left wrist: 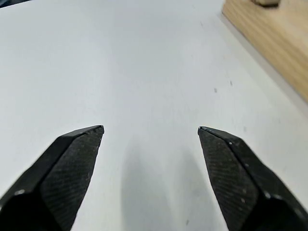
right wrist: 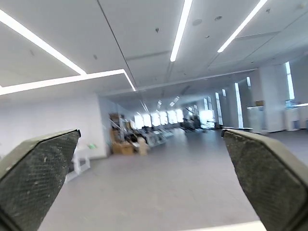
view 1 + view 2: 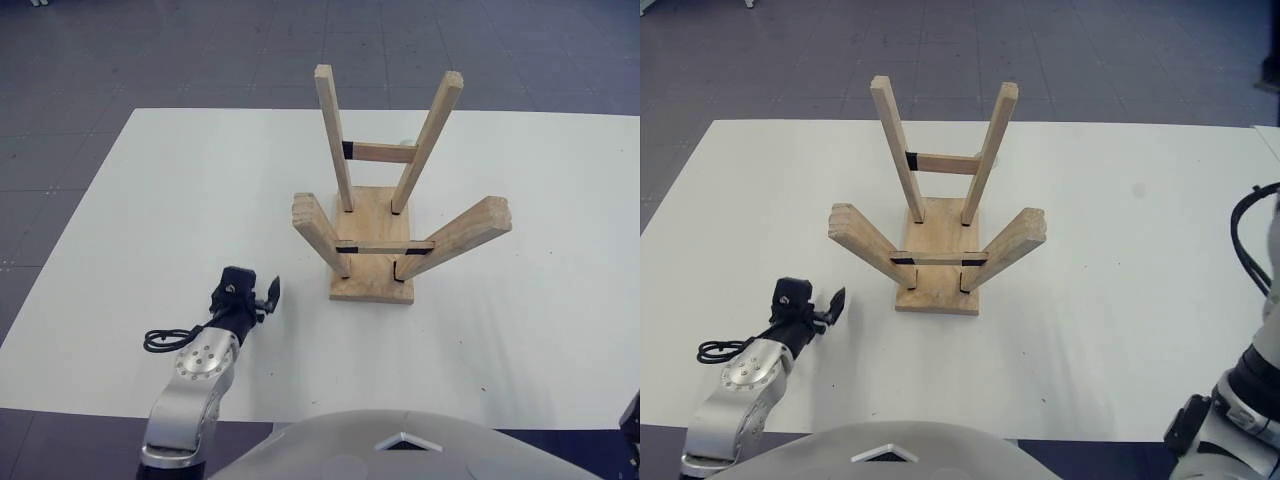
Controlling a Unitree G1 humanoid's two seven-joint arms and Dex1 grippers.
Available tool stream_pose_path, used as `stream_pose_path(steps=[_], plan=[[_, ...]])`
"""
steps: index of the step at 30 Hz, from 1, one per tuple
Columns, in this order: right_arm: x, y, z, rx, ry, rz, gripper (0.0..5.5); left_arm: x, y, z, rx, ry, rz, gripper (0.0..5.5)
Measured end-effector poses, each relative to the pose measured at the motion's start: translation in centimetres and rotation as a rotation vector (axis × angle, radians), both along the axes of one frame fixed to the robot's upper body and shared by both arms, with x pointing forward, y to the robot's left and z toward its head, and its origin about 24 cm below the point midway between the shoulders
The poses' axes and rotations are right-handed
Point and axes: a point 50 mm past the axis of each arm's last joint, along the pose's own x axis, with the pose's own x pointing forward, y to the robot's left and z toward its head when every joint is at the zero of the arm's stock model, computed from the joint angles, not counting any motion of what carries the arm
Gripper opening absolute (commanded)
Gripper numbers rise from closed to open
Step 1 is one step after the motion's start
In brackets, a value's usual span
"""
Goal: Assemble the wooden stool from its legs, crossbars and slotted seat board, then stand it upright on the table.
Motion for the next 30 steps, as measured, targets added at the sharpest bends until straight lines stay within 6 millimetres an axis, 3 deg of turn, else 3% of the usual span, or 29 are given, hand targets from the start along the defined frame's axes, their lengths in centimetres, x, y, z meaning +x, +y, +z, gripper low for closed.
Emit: stream_pose_path(steps=[3, 5, 7, 10, 14, 17, 22, 26, 30], plan=[[3.3, -0.9, -6.1, -0.144, 0.269, -0.024, 5.48, -1.2, 0.7, 1.0, 0.024, 0.077, -0.157, 3.67], [5.3, -0.5, -8.1, -0.236, 0.345, -0.019, 5.48, -1.9, -0.1, 1.4, -0.071, 0.127, -0.223, 3.67], [7.6, 1.0, -10.1, -0.315, 0.416, 0.030, 5.48, -2.2, -1.8, 2.7, -0.176, 0.119, -0.318, 3.67], [10.2, 3.4, -12.5, -0.419, 0.498, 0.098, 5.48, -2.7, -3.9, 2.5, -0.294, 0.169, -0.388, 3.67], [11.8, 6.8, -15.4, -0.563, 0.570, 0.176, 5.48, -1.5, -6.6, 2.2, -0.480, 0.170, -0.368, 3.67], [10.9, 9.1, -16.4, -0.662, 0.556, 0.333, 5.48, -0.2, -7.3, 2.0, -0.518, 0.138, -0.284, 3.67], [5.8, 11.5, -18.6, -0.801, 0.582, 0.613, 5.48, 0.5, -6.7, 1.7, -0.523, 0.122, -0.189, 3.67], [1.4, 13.0, -17.8, -0.975, 0.593, 0.823, 5.48, 1.0, -6.3, 1.7, -0.509, 0.102, -0.153, 3.67], [-0.9, 14.0, -16.8, -1.017, 0.578, 0.916, 5.48, 1.1, -6.0, 1.5, -0.504, 0.104, -0.126, 3.67]])
